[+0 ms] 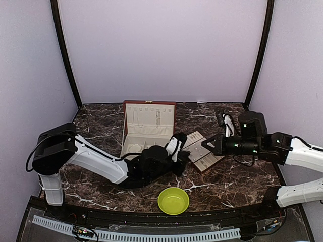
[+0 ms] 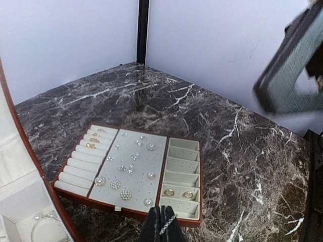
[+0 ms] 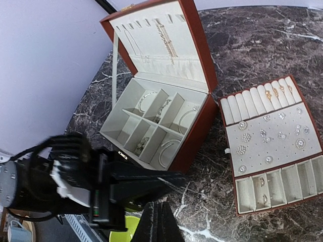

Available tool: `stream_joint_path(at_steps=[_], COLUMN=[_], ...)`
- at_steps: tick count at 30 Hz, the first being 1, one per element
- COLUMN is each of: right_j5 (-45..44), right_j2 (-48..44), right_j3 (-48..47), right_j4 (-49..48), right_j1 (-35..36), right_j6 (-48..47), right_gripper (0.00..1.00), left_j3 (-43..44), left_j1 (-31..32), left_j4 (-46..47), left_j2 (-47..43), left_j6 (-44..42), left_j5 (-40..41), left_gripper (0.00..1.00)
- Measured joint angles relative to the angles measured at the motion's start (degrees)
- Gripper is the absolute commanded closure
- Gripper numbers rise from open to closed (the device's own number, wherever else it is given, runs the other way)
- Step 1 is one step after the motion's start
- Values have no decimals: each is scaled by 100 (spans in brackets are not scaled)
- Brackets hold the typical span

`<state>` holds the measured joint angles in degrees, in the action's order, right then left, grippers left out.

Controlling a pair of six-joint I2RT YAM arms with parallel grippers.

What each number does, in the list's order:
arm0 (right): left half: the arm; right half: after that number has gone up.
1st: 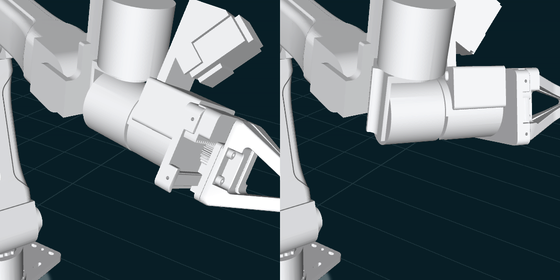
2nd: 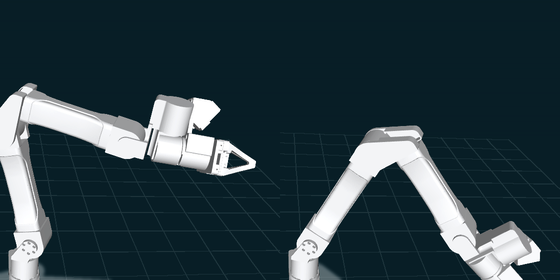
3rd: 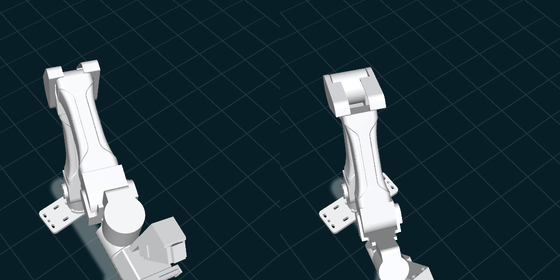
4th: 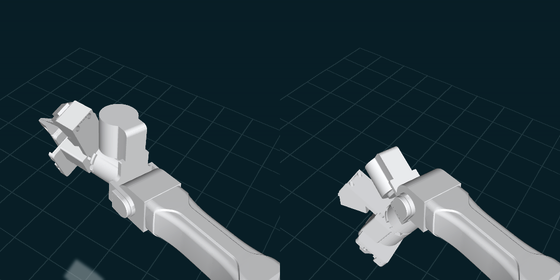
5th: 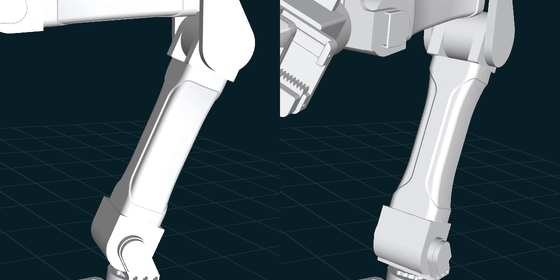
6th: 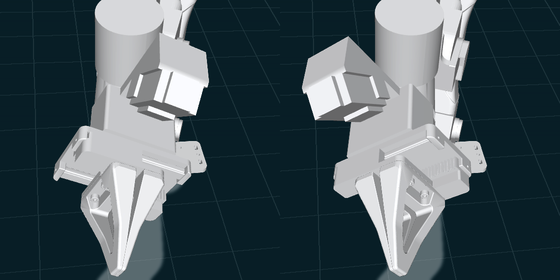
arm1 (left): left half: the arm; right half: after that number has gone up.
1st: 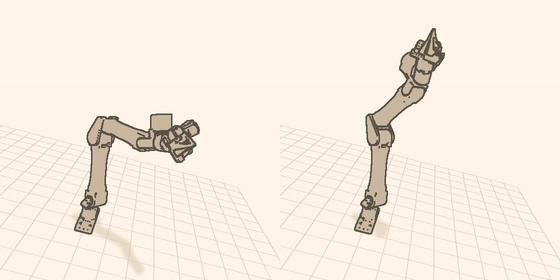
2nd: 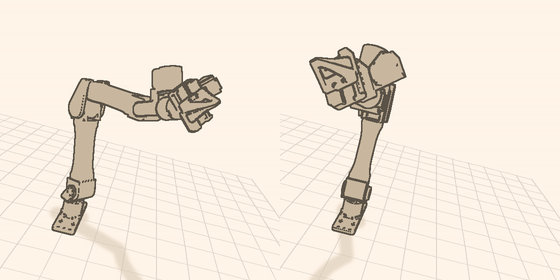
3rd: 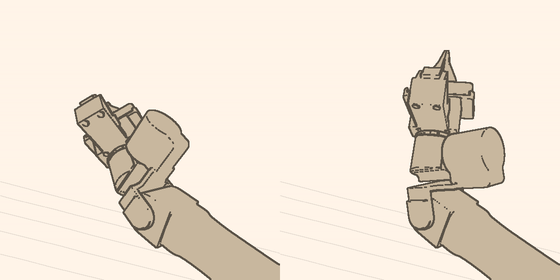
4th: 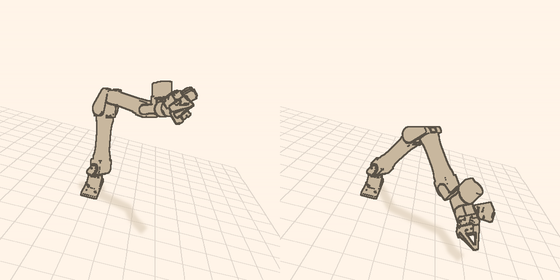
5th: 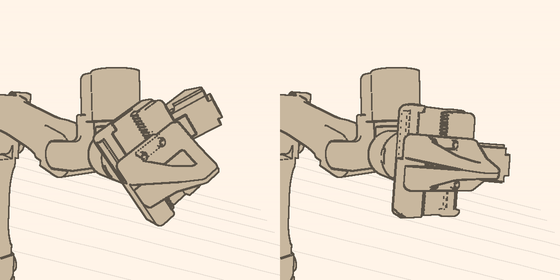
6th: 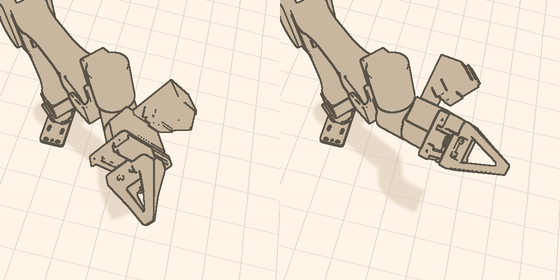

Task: Organize the mixed jewelry
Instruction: Pass from the right arm to the left, then pass from the left arm to the right

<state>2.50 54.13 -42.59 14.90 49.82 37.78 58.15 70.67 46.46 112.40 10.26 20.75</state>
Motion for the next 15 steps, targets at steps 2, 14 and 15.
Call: stream_joint_path(at_steps=[2, 14, 15], right_j5=[0, 332, 444], right_j2=[76, 295, 238], right_j3=[144, 896, 951], right_j4=[-111, -1274, -1403], right_j1=[0, 0, 0], right_j6=[50, 20, -31], right_gripper=[100, 75, 71], left_j3=[-83, -221, -221], left_j1=[0, 0, 0], left_j4=[-22, -1266, -1410], left_j2=[-243, -1456, -1532], left_j6=[-28, -105, -105], left_j5=[72, -35, -66], left_gripper=[100, 100, 100])
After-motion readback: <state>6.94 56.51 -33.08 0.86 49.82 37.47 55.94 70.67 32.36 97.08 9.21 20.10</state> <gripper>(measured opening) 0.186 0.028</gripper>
